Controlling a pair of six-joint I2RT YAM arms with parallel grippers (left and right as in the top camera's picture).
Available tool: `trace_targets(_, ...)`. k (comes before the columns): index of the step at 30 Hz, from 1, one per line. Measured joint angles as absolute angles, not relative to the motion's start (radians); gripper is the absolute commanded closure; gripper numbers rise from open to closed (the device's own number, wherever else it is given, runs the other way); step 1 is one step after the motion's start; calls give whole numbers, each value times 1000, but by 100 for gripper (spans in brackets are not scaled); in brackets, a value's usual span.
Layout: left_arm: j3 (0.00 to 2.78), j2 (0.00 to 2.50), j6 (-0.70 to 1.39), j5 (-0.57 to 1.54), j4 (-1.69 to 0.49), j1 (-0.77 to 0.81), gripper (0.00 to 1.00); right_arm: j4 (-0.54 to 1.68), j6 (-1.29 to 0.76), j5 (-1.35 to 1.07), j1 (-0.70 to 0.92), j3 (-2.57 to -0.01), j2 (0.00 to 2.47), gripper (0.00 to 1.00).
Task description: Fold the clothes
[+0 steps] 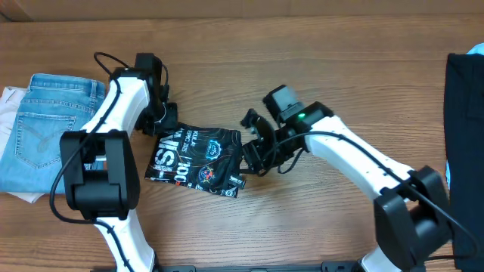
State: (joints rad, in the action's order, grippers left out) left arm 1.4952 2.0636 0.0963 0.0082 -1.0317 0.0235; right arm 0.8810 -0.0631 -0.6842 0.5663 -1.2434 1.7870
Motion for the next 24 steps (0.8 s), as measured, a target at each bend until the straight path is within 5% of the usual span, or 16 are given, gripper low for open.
trace_targets(6,1499,2098,136,-75,-1193,15,85,819,-98,-680,621,-1244,1853,41)
trace_targets(13,1493,2113,201,-117,-1357,-25,82,817,-158,-546,629,-1244,1884,41)
trace_targets(24,1504,2112,213,-43,-1301,-48,74,824,-180,-428,621,-1244,1884,39)
